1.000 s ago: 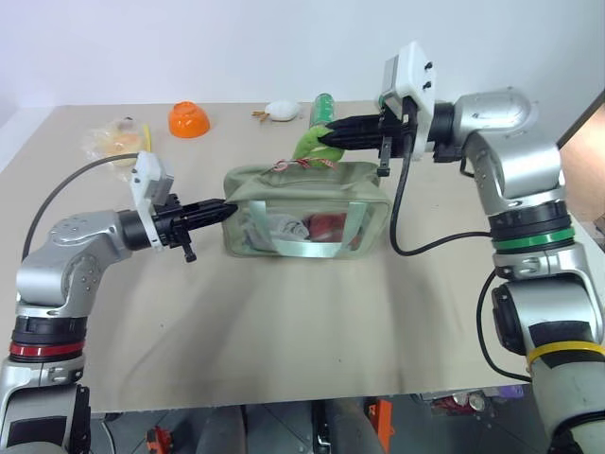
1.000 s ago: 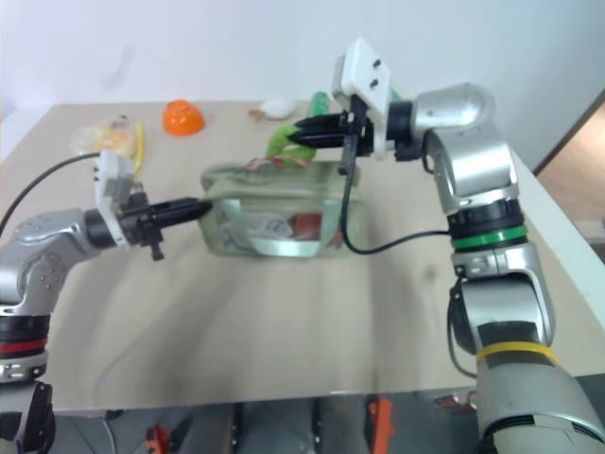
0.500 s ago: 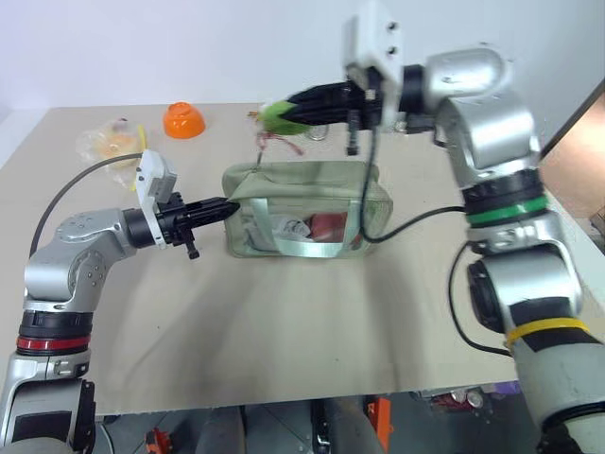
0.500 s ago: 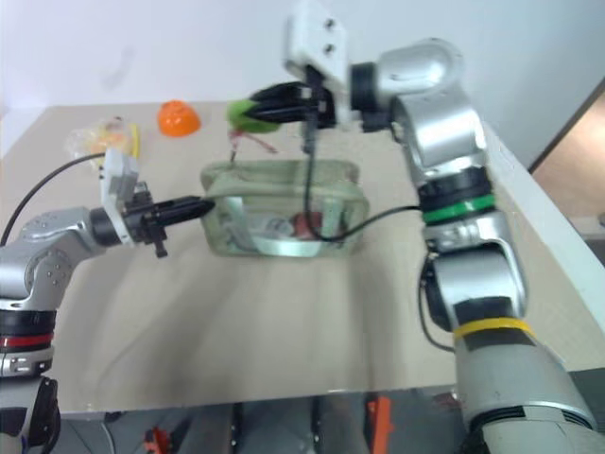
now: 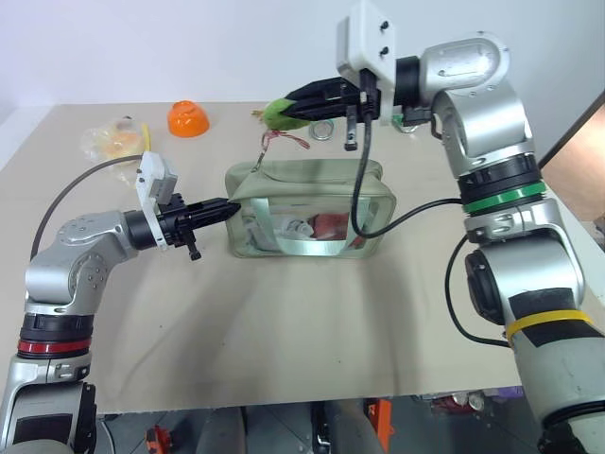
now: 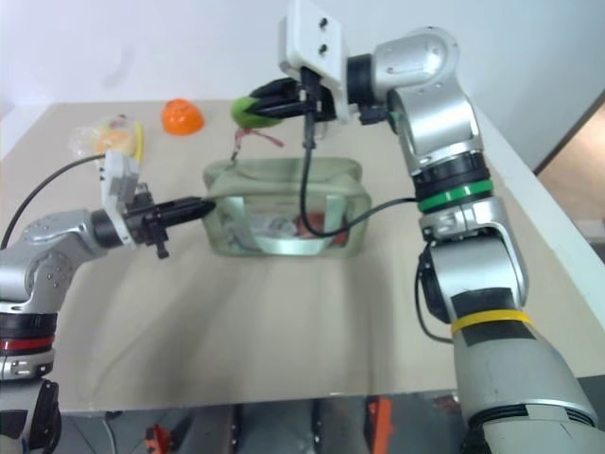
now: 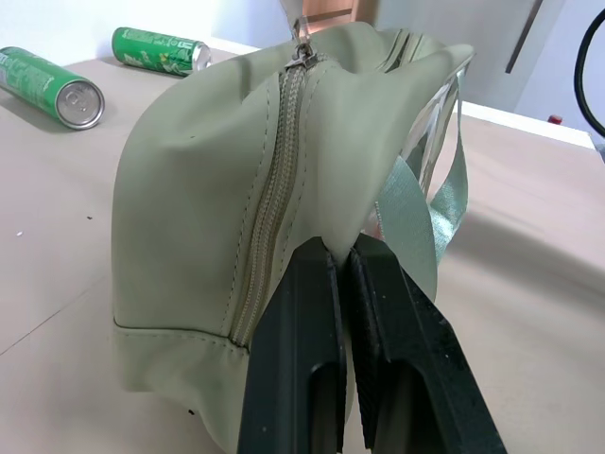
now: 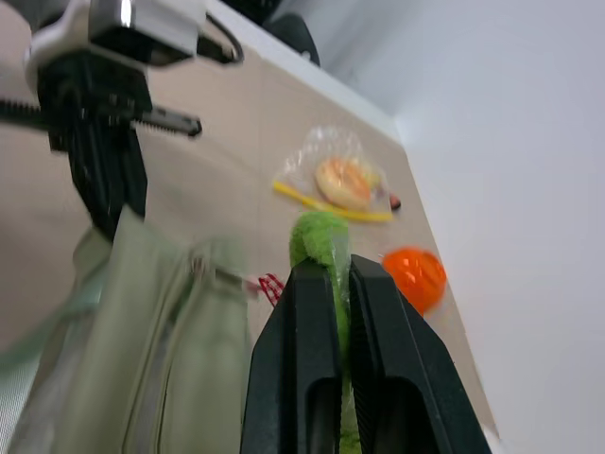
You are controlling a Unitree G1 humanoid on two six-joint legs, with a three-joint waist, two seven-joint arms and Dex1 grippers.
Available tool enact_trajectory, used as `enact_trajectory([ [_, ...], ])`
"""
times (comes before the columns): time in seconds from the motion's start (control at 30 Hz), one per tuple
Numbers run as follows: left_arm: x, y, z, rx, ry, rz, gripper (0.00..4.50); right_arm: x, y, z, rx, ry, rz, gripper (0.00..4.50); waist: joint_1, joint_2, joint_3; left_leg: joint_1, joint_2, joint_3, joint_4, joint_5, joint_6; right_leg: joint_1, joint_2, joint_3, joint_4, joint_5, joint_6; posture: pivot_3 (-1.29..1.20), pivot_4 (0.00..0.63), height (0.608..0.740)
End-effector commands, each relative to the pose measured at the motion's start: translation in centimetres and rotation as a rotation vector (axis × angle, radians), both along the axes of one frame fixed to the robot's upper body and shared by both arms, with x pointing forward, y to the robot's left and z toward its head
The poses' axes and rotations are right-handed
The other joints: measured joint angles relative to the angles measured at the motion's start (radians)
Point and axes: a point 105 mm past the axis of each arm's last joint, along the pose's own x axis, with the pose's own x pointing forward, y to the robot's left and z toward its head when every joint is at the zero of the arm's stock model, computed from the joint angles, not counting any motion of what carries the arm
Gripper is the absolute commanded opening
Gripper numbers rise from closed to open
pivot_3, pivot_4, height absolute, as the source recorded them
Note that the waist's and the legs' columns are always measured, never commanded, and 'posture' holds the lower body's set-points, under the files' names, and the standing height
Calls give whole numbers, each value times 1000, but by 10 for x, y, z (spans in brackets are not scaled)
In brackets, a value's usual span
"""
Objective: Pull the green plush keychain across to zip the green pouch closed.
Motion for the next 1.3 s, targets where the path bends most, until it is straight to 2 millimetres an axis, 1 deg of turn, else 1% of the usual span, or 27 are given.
enact_trajectory([
  [0.03,-1,0,5,5,-15,-5,0,-4,-20,15,6,-77,-38,35,0,0,0,0,0,0,0,0,0,0,0,0,0,0,0,0,150,740],
  [0.1,-1,-1,4,5,-14,-11,0,0,-33,15,-7,-94,-86,35,0,0,0,0,0,0,0,0,0,0,0,0,0,0,0,0,150,740],
  [0.17,-1,-2,4,6,-13,-14,0,1,-40,16,-13,-105,-113,35,0,0,0,0,0,0,0,0,0,0,0,0,0,0,0,0,150,740],
  [0.47,0,-3,3,6,-8,-23,0,1,-66,20,-33,-144,-197,35,1,0,0,0,0,0,0,0,0,0,0,0,0,0,0,0,150,740],
  [0.57,1,-3,4,6,-9,-24,0,2,-77,18,-50,-158,-238,35,1,0,0,0,0,0,0,0,0,0,0,0,0,0,0,0,150,740],
  [0.67,1,-2,5,6,-11,-23,0,6,-94,13,-81,-176,-308,35,1,0,0,0,0,0,0,0,0,0,0,0,0,0,0,0,150,740],
  [0.8,-1,-1,5,8,-12,-16,0,14,-130,-9,-156,-195,-448,35,3,0,0,0,0,1,1,0,0,0,0,1,0,0,0,0,150,740],
  [0.9,-2,1,5,5,-13,-10,0,19,-154,-29,-175,-165,-545,35,1,0,0,0,0,1,1,0,0,0,-1,1,0,0,0,0,150,740],
  [0.97,-2,2,6,2,-14,-4,0,21,-175,-50,-216,-134,-622,35,1,0,0,1,0,1,1,0,0,0,0,2,0,0,0,0,150,740],
  [1.03,-3,3,7,1,-15,-2,0,22,-188,-63,-245,-122,-671,35,1,0,0,1,0,1,1,0,0,1,0,2,0,0,0,0,150,740],
  [1.1,-3,4,7,-2,-14,3,0,25,-205,-83,-311,-106,-735,35,1,0,0,1,0,2,1,0,0,1,0,3,0,0,1,0,150,740],
  [1.17,-3,4,7,-4,-13,6,0,27,-213,-94,-348,-97,-764,35,0,0,0,1,-1,2,2,0,0,0,0,3,0,1,1,0,150,740],
  [1.3,-3,5,9,-16,-15,11,0,35,-219,-105,-361,-96,-808,35,0,0,0,2,-1,2,2,0,0,1,0,4,0,1,1,0,150,740],
])
